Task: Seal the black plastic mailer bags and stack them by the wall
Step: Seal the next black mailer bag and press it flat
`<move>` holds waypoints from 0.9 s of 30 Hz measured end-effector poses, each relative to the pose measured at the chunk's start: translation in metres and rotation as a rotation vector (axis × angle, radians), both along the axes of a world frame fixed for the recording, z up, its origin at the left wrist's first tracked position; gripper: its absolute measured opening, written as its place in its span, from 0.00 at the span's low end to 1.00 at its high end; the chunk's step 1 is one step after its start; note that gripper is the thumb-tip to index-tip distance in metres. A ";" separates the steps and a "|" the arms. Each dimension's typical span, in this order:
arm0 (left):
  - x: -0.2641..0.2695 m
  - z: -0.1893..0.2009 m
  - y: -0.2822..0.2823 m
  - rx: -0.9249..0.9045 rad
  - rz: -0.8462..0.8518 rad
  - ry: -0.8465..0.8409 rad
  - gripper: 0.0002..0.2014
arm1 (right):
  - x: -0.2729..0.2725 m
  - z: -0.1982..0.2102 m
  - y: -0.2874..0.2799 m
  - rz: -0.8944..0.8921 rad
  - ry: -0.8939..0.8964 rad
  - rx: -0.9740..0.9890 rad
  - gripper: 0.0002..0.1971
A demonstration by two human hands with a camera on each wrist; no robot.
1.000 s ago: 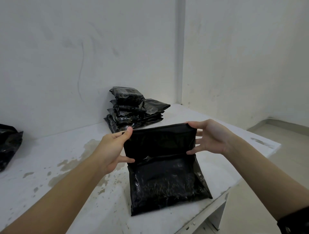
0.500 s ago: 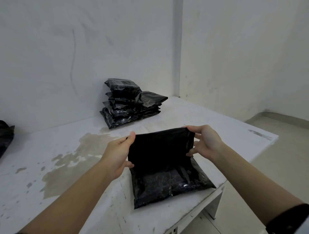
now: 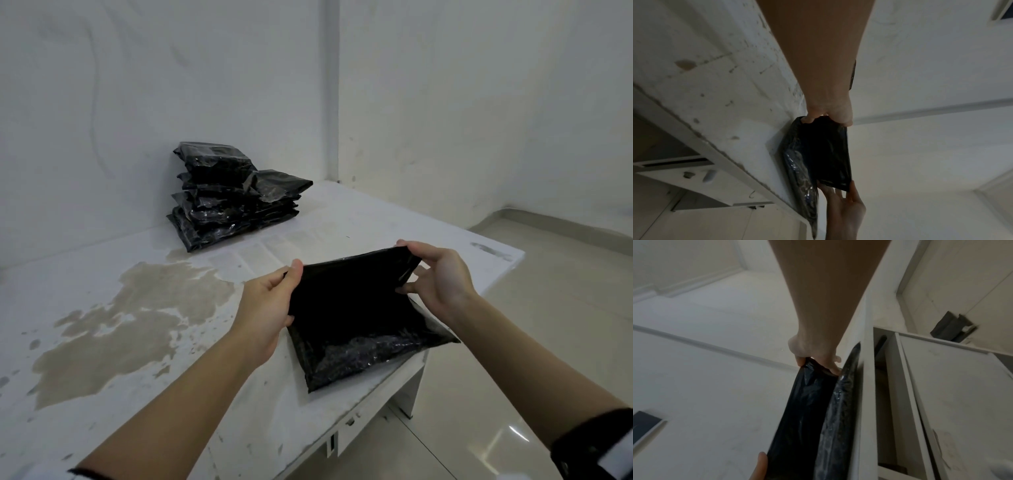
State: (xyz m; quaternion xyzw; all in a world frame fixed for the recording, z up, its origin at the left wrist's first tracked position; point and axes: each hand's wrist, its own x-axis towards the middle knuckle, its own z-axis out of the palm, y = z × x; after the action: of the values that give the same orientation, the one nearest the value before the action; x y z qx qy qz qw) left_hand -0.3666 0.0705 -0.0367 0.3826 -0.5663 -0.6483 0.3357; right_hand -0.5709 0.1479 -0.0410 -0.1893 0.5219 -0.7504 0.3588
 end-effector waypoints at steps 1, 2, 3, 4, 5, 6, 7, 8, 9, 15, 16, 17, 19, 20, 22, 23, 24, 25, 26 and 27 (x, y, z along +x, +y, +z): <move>0.001 -0.001 0.000 -0.006 -0.016 -0.002 0.16 | 0.000 -0.002 0.001 0.011 -0.014 -0.017 0.09; 0.003 -0.001 -0.001 -0.013 -0.029 0.007 0.15 | -0.001 -0.003 0.002 0.024 -0.026 -0.033 0.09; 0.006 -0.002 -0.002 -0.022 -0.045 0.014 0.15 | -0.001 -0.004 0.003 0.038 -0.034 -0.048 0.09; 0.008 -0.002 -0.002 -0.033 -0.064 0.020 0.16 | -0.003 -0.005 0.004 0.054 -0.035 -0.062 0.09; 0.010 -0.002 -0.003 -0.053 -0.091 0.010 0.18 | -0.006 -0.006 0.006 0.073 -0.032 -0.075 0.09; 0.012 -0.003 -0.003 -0.076 -0.119 0.001 0.19 | -0.008 -0.008 0.007 0.094 -0.029 -0.086 0.10; 0.014 -0.004 -0.003 -0.092 -0.145 -0.006 0.19 | -0.011 -0.011 0.010 0.117 -0.031 -0.095 0.12; 0.016 -0.005 -0.004 -0.098 -0.169 -0.002 0.18 | -0.013 -0.013 0.012 0.141 -0.037 -0.104 0.12; 0.018 -0.006 -0.004 -0.099 -0.194 -0.004 0.16 | -0.014 -0.015 0.013 0.163 -0.040 -0.111 0.13; 0.023 -0.016 -0.009 -0.188 -0.362 -0.097 0.17 | -0.018 -0.026 0.021 0.267 0.037 -0.081 0.07; 0.023 -0.017 -0.010 -0.217 -0.390 -0.122 0.17 | -0.019 -0.029 0.022 0.284 0.079 -0.070 0.06; 0.023 -0.018 -0.010 -0.247 -0.417 -0.150 0.17 | -0.020 -0.032 0.022 0.293 0.134 -0.058 0.07; 0.023 -0.020 -0.010 -0.313 -0.460 -0.205 0.16 | -0.020 -0.037 0.023 0.303 0.249 -0.036 0.08; 0.023 -0.021 -0.009 -0.348 -0.480 -0.231 0.15 | -0.020 -0.038 0.023 0.311 0.295 -0.029 0.10; 0.023 -0.023 -0.009 -0.423 -0.509 -0.292 0.14 | -0.021 -0.040 0.022 0.325 0.367 -0.017 0.12; 0.022 -0.024 -0.010 -0.461 -0.516 -0.322 0.13 | -0.021 -0.041 0.021 0.332 0.402 -0.009 0.12; 0.022 -0.027 -0.011 -0.494 -0.517 -0.346 0.12 | -0.022 -0.042 0.021 0.337 0.438 0.004 0.12; 0.021 -0.029 -0.012 -0.520 -0.514 -0.363 0.12 | -0.023 -0.043 0.021 0.337 0.473 0.016 0.12; 0.021 -0.031 -0.013 -0.538 -0.510 -0.374 0.12 | -0.024 -0.045 0.021 0.336 0.508 0.028 0.12; 0.021 -0.032 -0.013 -0.550 -0.506 -0.382 0.12 | -0.025 -0.046 0.021 0.335 0.543 0.035 0.12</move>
State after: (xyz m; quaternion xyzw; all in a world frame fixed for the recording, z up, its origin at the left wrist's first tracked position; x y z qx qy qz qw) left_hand -0.3456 0.0571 -0.0687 0.2407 -0.8464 -0.4526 0.1444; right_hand -0.5955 0.1687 -0.0870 -0.4598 0.5730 -0.5937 0.3282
